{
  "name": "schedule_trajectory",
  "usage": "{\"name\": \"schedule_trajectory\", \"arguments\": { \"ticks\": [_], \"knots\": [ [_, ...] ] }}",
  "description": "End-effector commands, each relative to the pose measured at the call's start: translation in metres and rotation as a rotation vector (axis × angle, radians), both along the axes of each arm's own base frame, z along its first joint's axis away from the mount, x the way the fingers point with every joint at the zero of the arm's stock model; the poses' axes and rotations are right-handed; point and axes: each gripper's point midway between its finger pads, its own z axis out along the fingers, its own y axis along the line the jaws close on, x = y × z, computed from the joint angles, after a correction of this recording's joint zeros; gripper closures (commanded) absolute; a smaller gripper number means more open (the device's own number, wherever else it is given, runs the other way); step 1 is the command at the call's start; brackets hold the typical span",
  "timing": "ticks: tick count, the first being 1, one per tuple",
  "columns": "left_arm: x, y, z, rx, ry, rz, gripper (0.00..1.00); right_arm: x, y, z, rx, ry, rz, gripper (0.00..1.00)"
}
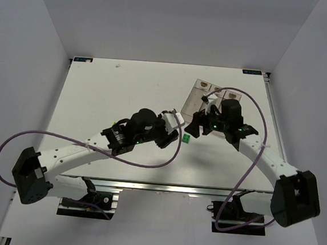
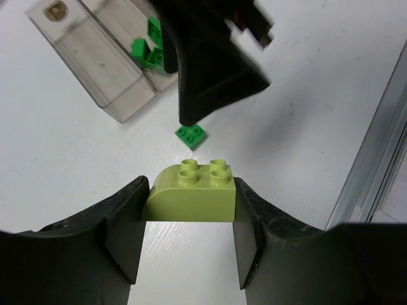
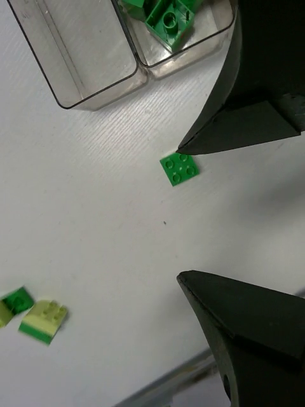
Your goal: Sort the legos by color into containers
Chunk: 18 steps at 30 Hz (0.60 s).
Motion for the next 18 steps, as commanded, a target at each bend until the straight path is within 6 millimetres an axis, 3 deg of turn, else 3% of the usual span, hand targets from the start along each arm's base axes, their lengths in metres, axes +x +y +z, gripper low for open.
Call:
{"name": "schedule_trajectory", "arguments": {
  "ticks": [1, 3, 4, 6, 7, 11, 18],
  "knots": [
    [0.0, 0.015, 0.051, -0.081, -0.096, 0.045, 0.92, 0.02, -0.004, -0.018, -0.202, -0.078, -0.007, 0.21],
    [0.0, 0.029, 0.069, -0.115, -0.14, 0.087, 0.92, 0.024, 0.001, -0.031, -0.285, -0.093, -0.033, 0.12],
    [0.0, 0.034, 0.075, -0.126, -0.156, 0.105, 0.92, 0.026, 0.002, -0.046, -0.319, -0.055, -0.047, 0.11],
    [-0.003, 0.045, 0.093, -0.17, -0.194, 0.125, 0.91, 0.033, 0.004, -0.053, -0.365, -0.04, -0.074, 0.11],
    [-0.002, 0.049, 0.095, -0.176, -0.204, 0.139, 0.91, 0.035, 0.004, -0.065, -0.398, -0.012, -0.084, 0.11],
    [-0.005, 0.058, 0.105, -0.198, -0.23, 0.154, 0.91, 0.051, -0.002, -0.085, -0.517, -0.046, -0.179, 0.11],
    [-0.005, 0.057, 0.104, -0.196, -0.225, 0.146, 0.9, 0.05, 0.006, -0.114, -0.606, -0.045, -0.113, 0.11]
  ]
}}
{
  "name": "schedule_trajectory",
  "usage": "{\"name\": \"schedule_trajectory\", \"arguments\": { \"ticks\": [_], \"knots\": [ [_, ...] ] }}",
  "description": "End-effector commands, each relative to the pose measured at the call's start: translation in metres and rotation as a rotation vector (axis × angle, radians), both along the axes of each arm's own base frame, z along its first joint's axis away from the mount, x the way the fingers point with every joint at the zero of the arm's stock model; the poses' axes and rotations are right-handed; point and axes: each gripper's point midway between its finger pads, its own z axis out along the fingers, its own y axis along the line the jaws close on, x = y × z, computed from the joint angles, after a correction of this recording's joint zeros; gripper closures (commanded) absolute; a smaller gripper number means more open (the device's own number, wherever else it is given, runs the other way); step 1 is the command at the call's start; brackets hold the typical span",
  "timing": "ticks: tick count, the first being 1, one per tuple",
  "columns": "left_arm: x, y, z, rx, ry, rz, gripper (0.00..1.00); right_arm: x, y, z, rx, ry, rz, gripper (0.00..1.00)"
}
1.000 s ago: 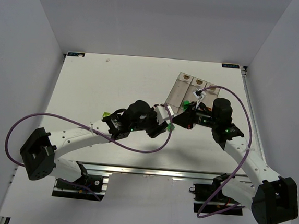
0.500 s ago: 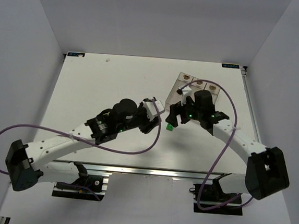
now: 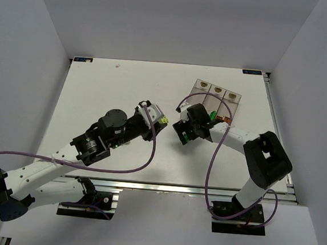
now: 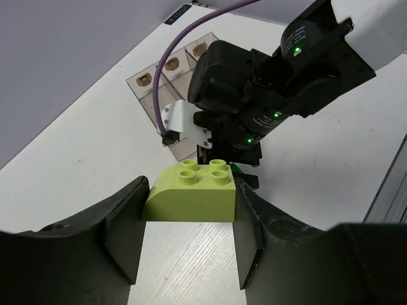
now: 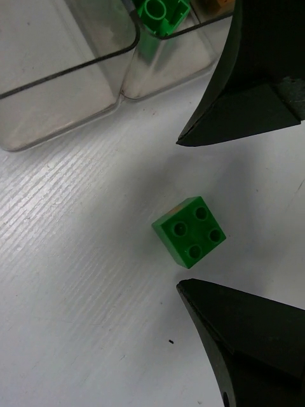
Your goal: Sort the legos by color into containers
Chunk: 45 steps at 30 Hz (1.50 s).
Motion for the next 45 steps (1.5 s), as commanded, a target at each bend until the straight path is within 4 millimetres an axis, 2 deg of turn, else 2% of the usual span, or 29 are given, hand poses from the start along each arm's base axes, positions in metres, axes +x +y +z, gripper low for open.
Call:
{"name": "schedule_trajectory", "arguments": {
  "ticks": [1, 9, 16, 17, 29, 32, 33, 35, 39, 45],
  "knots": [
    [0.002, 0.003, -0.006, 0.017, 0.002, 0.012, 0.9, 0.018, 0.006, 0.01, -0.033, -0.071, 0.01, 0.11],
    [0.003, 0.0, -0.011, 0.027, 0.015, 0.006, 0.9, 0.006, 0.008, -0.004, -0.033, -0.002, 0.039, 0.18],
    [0.003, -0.001, -0.012, 0.029, 0.017, 0.0, 0.9, -0.001, 0.009, -0.007, -0.018, 0.043, 0.058, 0.23],
    [0.002, -0.001, -0.012, 0.029, 0.017, 0.0, 0.9, -0.005, 0.014, -0.007, 0.003, 0.061, 0.084, 0.24],
    [0.003, -0.001, -0.013, 0.031, 0.019, 0.001, 0.9, -0.011, 0.017, 0.001, 0.046, 0.075, 0.118, 0.5],
    [0.003, 0.0, -0.012, 0.028, 0.018, 0.002, 0.9, -0.014, 0.02, 0.008, 0.071, 0.073, 0.143, 0.59],
    [0.003, 0.0, -0.012, 0.028, 0.018, 0.002, 0.91, -0.013, 0.022, 0.016, 0.087, 0.06, 0.15, 0.66],
    [0.003, 0.0, -0.011, 0.026, 0.015, 0.001, 0.91, -0.018, 0.027, 0.028, 0.129, 0.058, 0.182, 0.71],
    [0.002, 0.0, -0.011, 0.025, 0.014, 0.0, 0.91, -0.024, 0.033, 0.071, 0.246, 0.002, 0.229, 0.87],
    [0.002, 0.001, -0.01, 0.02, 0.013, 0.002, 0.9, -0.006, 0.013, 0.105, 0.313, -0.114, 0.153, 0.91]
  ]
}}
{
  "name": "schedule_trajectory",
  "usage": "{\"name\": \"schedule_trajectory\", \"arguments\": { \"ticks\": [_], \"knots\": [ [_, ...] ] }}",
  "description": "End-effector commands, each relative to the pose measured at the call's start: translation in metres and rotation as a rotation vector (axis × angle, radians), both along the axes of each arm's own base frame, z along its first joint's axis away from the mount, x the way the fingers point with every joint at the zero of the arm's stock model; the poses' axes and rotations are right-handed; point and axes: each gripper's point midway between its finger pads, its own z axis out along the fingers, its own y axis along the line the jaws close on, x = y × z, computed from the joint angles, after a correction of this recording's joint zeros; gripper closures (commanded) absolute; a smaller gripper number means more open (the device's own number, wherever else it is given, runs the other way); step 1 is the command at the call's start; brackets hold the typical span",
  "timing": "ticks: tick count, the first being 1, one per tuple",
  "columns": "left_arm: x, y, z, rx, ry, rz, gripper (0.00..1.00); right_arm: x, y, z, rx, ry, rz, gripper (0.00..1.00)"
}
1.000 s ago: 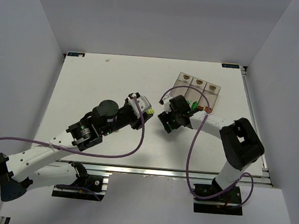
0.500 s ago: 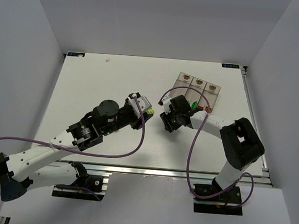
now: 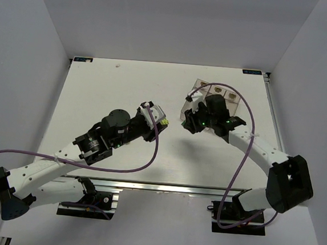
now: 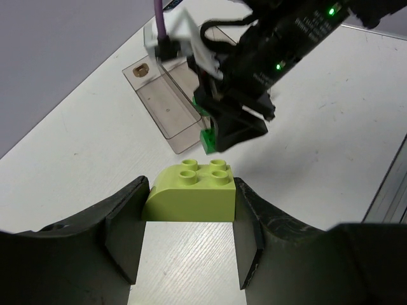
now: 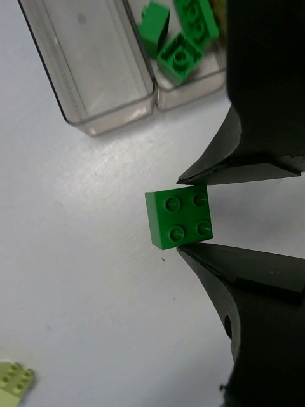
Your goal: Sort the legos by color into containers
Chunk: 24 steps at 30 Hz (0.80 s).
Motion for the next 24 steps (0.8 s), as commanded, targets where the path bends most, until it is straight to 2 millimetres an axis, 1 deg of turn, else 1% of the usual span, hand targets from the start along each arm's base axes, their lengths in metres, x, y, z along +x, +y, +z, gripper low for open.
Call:
{"name": "schedule_trajectory", "arguments": {
  "ticks": [1, 3, 4, 7, 9, 10, 12, 13, 17, 20, 24],
  "knots": [
    [-0.001, 0.003, 0.005, -0.012, -0.01, 0.0, 0.91, 0.017, -0.012, 0.018, 0.04, -0.075, -0.069, 0.92],
    [-0.002, 0.003, 0.004, -0.011, -0.01, -0.002, 0.9, 0.031, -0.023, 0.022, 0.033, -0.12, -0.14, 0.95],
    [-0.001, 0.003, 0.005, -0.013, -0.01, -0.002, 0.9, 0.04, -0.036, 0.018, 0.009, -0.133, -0.2, 0.95],
    [-0.001, 0.002, 0.003, -0.008, -0.008, -0.007, 0.9, 0.058, -0.053, 0.015, -0.021, -0.165, -0.298, 0.96],
    [-0.001, 0.001, 0.002, -0.006, -0.004, -0.009, 0.9, 0.064, -0.057, 0.012, -0.033, -0.176, -0.324, 0.96],
    [-0.001, 0.001, 0.001, -0.002, -0.003, -0.01, 0.9, 0.07, -0.064, 0.012, -0.055, -0.198, -0.365, 0.95],
    [-0.001, 0.0, -0.001, 0.001, 0.0, -0.013, 0.9, 0.074, -0.07, 0.007, -0.082, -0.199, -0.396, 0.95],
    [-0.002, 0.0, -0.001, 0.002, 0.001, -0.014, 0.91, 0.082, -0.074, 0.012, -0.079, -0.234, -0.43, 0.95],
    [-0.001, -0.001, -0.004, 0.008, 0.006, -0.016, 0.9, 0.087, -0.082, 0.002, -0.099, -0.221, -0.458, 0.92],
    [-0.001, -0.002, -0.004, 0.01, 0.008, -0.019, 0.9, 0.089, -0.085, -0.005, -0.111, -0.208, -0.472, 0.87],
    [-0.001, -0.003, -0.006, 0.012, 0.01, -0.023, 0.9, 0.094, -0.092, -0.009, -0.121, -0.208, -0.499, 0.85]
  ]
}}
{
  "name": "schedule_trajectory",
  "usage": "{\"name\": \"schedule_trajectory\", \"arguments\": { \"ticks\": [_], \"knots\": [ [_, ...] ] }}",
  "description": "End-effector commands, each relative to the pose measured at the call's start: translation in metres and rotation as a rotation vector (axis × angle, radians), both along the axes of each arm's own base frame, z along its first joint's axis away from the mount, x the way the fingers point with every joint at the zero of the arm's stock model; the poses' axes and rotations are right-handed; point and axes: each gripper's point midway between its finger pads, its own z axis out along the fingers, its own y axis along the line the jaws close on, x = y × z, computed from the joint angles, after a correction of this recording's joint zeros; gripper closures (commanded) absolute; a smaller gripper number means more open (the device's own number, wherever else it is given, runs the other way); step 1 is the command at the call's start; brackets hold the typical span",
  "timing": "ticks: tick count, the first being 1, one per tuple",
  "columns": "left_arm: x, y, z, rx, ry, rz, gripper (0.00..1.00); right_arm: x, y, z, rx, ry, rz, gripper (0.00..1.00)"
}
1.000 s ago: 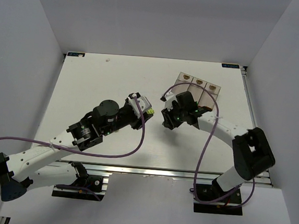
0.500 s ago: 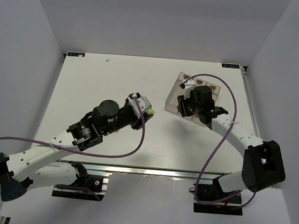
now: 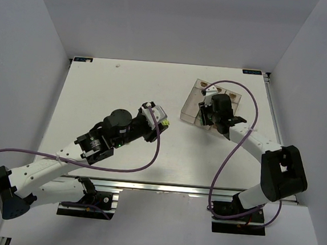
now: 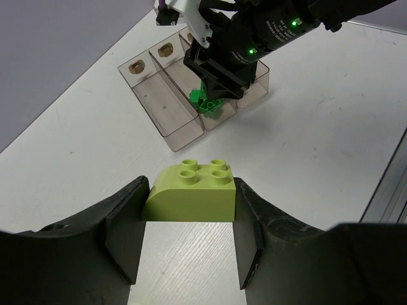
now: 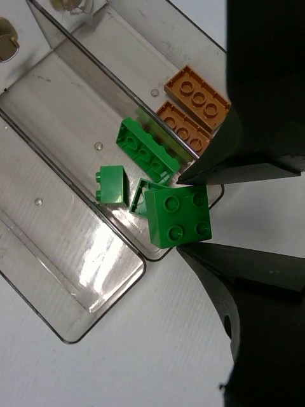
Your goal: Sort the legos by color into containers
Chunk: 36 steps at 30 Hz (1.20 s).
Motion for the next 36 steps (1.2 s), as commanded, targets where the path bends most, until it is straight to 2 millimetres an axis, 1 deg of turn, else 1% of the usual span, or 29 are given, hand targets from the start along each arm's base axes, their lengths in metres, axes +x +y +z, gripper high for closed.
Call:
{"name": "schedule_trajectory", "arguments": {
  "ticks": [1, 7, 10, 13, 14, 17, 19, 20, 23, 27, 28, 30, 31, 32, 33, 34, 35, 36],
  "knots": [
    [-0.001, 0.0, 0.0, 0.0, 0.001, -0.013, 0.9, 0.015, -0.007, 0.008, 0.011, -0.06, -0.056, 0.85],
    [-0.001, 0.0, -0.003, 0.006, 0.006, -0.011, 0.9, 0.02, -0.007, 0.013, 0.012, -0.087, -0.066, 0.81],
    [0.0, -0.002, -0.005, 0.011, 0.009, -0.013, 0.9, 0.023, -0.007, 0.016, 0.012, -0.105, -0.064, 0.77],
    [0.001, -0.002, -0.008, 0.018, 0.015, -0.011, 0.9, 0.027, -0.007, 0.015, 0.0, -0.108, -0.068, 0.68],
    [0.001, -0.003, -0.008, 0.021, 0.015, -0.013, 0.9, 0.027, -0.007, 0.011, -0.007, -0.096, -0.068, 0.62],
    [0.001, -0.003, -0.008, 0.019, 0.014, -0.013, 0.91, 0.027, -0.007, 0.006, -0.015, -0.082, -0.067, 0.49],
    [0.001, -0.003, -0.009, 0.02, 0.016, -0.011, 0.9, 0.026, -0.008, 0.008, -0.014, -0.087, -0.07, 0.48],
    [0.001, -0.003, -0.01, 0.023, 0.016, -0.012, 0.9, 0.027, -0.008, 0.01, -0.008, -0.092, -0.073, 0.44],
    [0.002, -0.004, -0.011, 0.023, 0.021, -0.014, 0.9, 0.024, -0.007, 0.016, 0.014, -0.098, -0.069, 0.43],
    [0.0, -0.01, -0.017, 0.033, 0.036, -0.036, 0.9, 0.017, 0.0, 0.034, 0.082, -0.103, -0.028, 0.42],
    [-0.001, -0.012, -0.019, 0.029, 0.047, -0.042, 0.9, 0.014, 0.001, 0.047, 0.099, -0.127, -0.014, 0.42],
    [0.001, -0.017, -0.022, 0.022, 0.06, -0.048, 0.9, 0.008, 0.002, 0.062, 0.113, -0.15, 0.034, 0.38],
    [0.001, -0.02, -0.024, 0.014, 0.077, -0.054, 0.89, 0.003, 0.001, 0.082, 0.116, -0.197, 0.058, 0.36],
    [0.0, -0.025, -0.026, 0.005, 0.091, -0.074, 0.88, 0.0, 0.001, 0.091, 0.11, -0.223, 0.081, 0.45],
    [0.002, -0.032, -0.03, 0.001, 0.111, -0.092, 0.88, -0.004, -0.001, 0.101, 0.108, -0.252, 0.089, 0.56],
    [0.002, -0.036, -0.034, -0.017, 0.143, -0.1, 0.88, -0.016, -0.002, 0.117, 0.12, -0.313, 0.129, 0.72],
    [0.004, -0.04, -0.036, -0.032, 0.165, -0.112, 0.88, -0.022, -0.003, 0.123, 0.125, -0.344, 0.149, 0.99],
    [0.01, -0.049, -0.04, -0.043, 0.196, -0.142, 0.88, -0.03, 0.001, 0.13, 0.138, -0.374, 0.191, 1.0]
  ]
}}
